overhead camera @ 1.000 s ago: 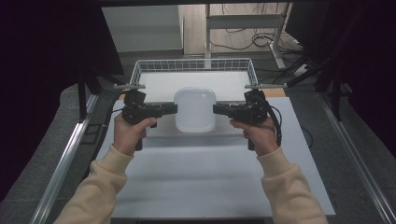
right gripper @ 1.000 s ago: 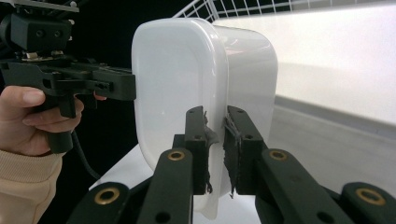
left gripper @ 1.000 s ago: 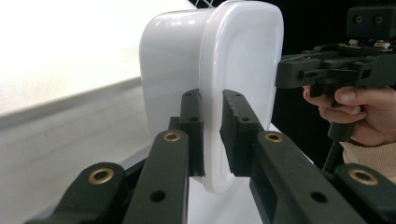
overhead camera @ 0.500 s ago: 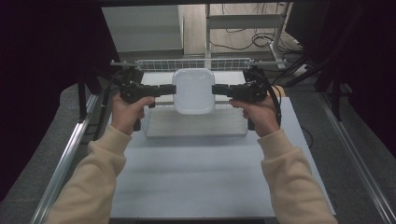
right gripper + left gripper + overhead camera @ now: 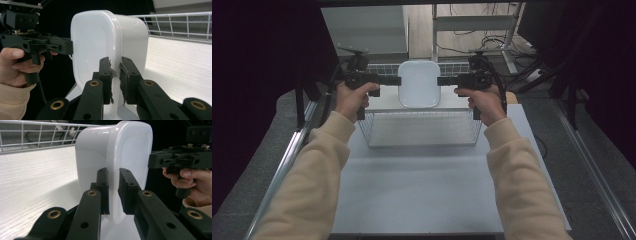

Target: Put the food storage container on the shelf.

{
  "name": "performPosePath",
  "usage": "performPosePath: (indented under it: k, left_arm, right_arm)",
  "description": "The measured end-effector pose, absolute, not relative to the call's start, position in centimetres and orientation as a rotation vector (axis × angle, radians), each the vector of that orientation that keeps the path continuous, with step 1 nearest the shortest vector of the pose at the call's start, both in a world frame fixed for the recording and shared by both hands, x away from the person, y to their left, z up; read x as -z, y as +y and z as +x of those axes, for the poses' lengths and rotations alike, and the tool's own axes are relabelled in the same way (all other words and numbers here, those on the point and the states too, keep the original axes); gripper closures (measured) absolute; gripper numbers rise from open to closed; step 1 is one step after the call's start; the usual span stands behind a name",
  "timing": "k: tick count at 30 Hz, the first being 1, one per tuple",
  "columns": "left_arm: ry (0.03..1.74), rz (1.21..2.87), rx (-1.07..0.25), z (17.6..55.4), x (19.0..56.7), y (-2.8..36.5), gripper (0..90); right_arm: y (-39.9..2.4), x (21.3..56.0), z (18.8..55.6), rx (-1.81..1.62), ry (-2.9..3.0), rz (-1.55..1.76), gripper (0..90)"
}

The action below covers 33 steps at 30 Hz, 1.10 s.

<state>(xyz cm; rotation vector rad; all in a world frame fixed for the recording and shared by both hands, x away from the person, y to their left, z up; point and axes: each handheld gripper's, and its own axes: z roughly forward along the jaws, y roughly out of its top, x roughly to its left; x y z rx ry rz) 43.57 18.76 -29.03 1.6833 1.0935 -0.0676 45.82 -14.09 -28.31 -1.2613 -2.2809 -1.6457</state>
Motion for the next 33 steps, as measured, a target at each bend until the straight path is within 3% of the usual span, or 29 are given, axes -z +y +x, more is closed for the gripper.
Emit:
performPosePath:
  k: [8,20,33]
  left_arm:
    - [1.154,1.652,0.154,46.3,29.7,19.3,78.9]
    - [1.265,1.523,0.374,50.4,31.9,19.9,73.5]
    - [1.285,1.507,0.393,51.0,32.9,19.5,64.6]
  right_arm:
    - [-13.9,28.8,48.1,1.586,-2.194,-1.316,78.6]
    - [-13.6,30.3,52.1,1.481,-2.001,-1.492,69.6]
    - [-13.4,30.8,52.4,1.462,-1.991,-1.538,63.0]
